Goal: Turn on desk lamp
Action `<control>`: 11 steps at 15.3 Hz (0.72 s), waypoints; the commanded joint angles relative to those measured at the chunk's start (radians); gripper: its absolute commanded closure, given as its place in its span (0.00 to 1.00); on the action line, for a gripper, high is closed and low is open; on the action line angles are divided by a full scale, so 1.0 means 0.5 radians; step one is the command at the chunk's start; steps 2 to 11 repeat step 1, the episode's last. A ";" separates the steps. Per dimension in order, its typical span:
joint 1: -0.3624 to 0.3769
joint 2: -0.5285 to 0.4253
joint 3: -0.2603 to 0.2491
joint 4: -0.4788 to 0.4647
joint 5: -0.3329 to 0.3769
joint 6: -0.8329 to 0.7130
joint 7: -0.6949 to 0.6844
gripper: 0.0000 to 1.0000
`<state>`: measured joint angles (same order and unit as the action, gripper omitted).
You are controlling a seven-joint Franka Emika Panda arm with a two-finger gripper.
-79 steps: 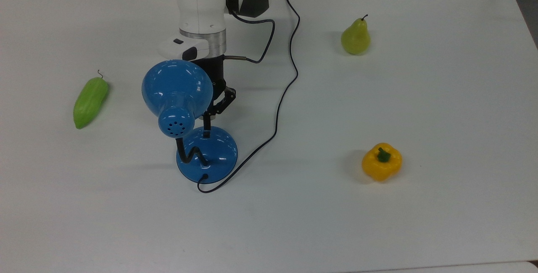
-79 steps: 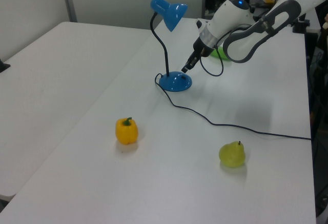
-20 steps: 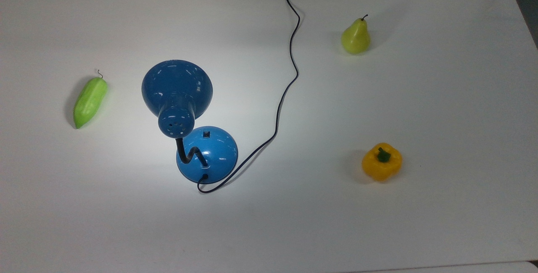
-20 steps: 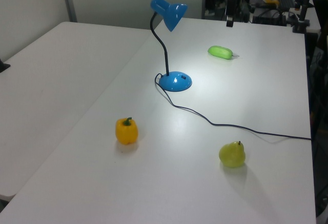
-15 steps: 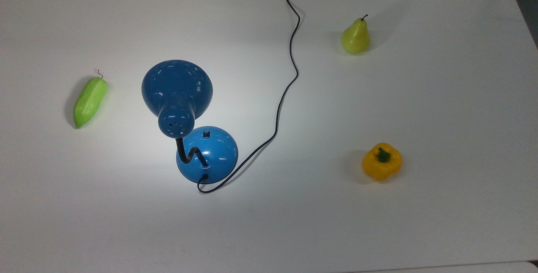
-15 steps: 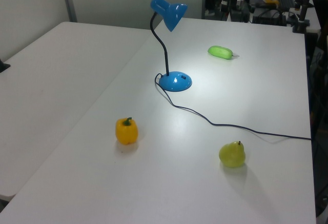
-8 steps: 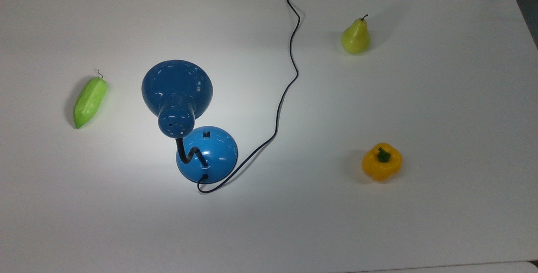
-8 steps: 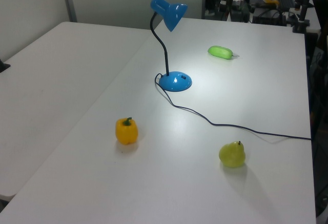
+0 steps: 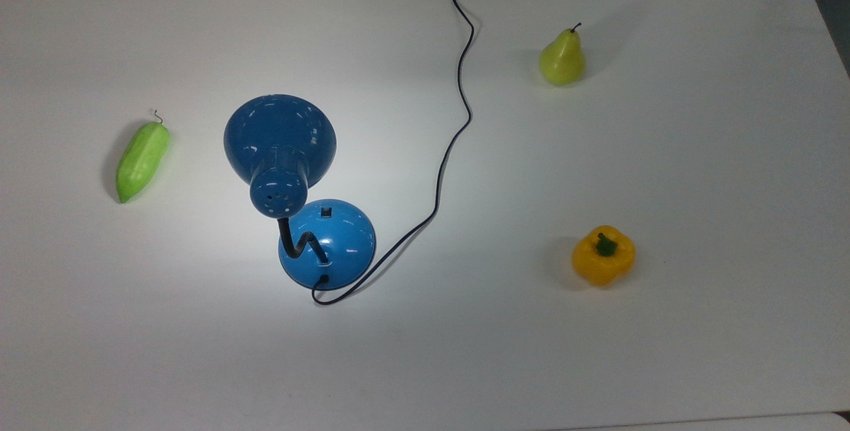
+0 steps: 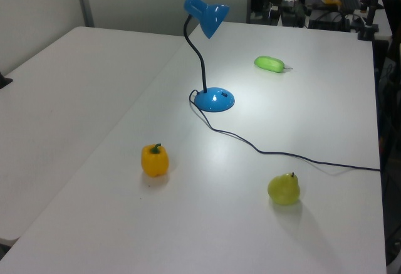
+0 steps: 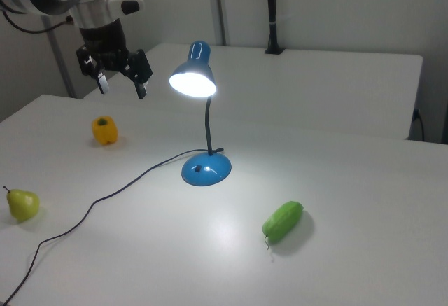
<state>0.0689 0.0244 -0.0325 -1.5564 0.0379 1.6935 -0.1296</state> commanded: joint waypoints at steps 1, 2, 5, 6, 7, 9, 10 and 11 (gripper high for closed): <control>-0.003 0.006 0.025 0.039 -0.017 -0.067 0.087 0.00; -0.003 0.006 0.025 0.039 -0.017 -0.067 0.087 0.00; -0.003 0.006 0.025 0.039 -0.017 -0.067 0.087 0.00; -0.003 0.006 0.025 0.039 -0.017 -0.067 0.087 0.00; -0.003 0.006 0.025 0.039 -0.017 -0.067 0.087 0.00; -0.003 0.006 0.025 0.039 -0.017 -0.067 0.087 0.00; -0.003 0.006 0.025 0.039 -0.017 -0.067 0.087 0.00; -0.003 0.006 0.025 0.039 -0.017 -0.067 0.087 0.00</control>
